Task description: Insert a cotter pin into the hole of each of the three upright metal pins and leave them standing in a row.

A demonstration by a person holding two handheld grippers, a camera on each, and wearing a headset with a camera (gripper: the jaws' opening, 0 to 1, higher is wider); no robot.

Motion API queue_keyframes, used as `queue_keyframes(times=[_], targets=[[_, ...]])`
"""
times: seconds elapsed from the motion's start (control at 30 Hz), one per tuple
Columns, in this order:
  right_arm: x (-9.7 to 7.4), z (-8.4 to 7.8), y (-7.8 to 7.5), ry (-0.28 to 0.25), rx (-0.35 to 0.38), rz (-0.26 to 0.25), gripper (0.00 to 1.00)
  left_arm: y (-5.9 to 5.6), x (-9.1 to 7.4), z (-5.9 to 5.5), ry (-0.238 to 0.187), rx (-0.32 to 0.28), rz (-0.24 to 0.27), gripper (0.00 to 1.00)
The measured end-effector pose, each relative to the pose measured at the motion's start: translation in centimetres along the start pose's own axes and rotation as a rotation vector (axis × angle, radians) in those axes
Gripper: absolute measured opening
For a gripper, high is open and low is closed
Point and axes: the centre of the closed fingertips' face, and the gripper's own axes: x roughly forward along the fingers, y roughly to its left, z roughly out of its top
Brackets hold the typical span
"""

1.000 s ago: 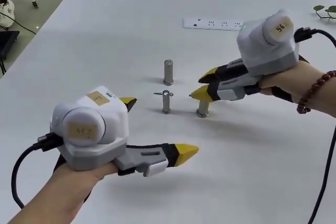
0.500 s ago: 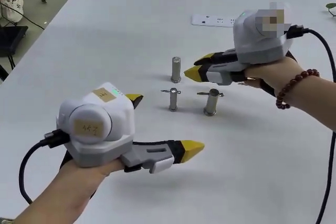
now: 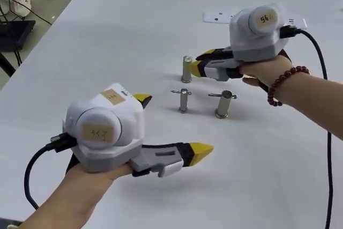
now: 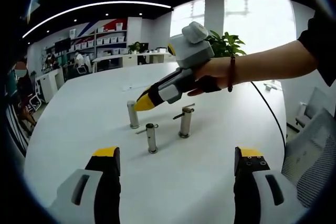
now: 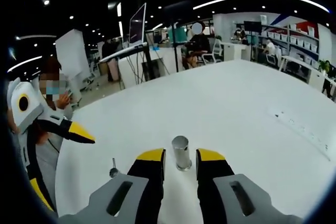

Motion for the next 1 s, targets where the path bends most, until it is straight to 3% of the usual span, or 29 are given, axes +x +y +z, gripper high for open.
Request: queue_keyframes(times=[0.2, 0.47, 0.77, 1.0], targets=[[1.2, -0.1, 0.1, -0.005, 0.038, 0.010, 0.19, 0.0, 0.0, -0.1, 0.001, -0.012, -0.005, 0.87], [2.0, -0.4, 0.2, 0.010, 0.034, 0.009, 0.15, 0.5, 0.2, -0.2, 0.004, -0.024, 0.011, 0.86], [1.9, -0.3, 1.1, 0.008, 0.040, 0.017, 0.11, 0.5, 0.1, -0.1, 0.000, -0.031, 0.010, 0.85], [1.8, -0.3, 1.0, 0.022, -0.011, 0.017, 0.09, 0.5, 0.2, 0.0, -0.002, -0.031, 0.013, 0.84]])
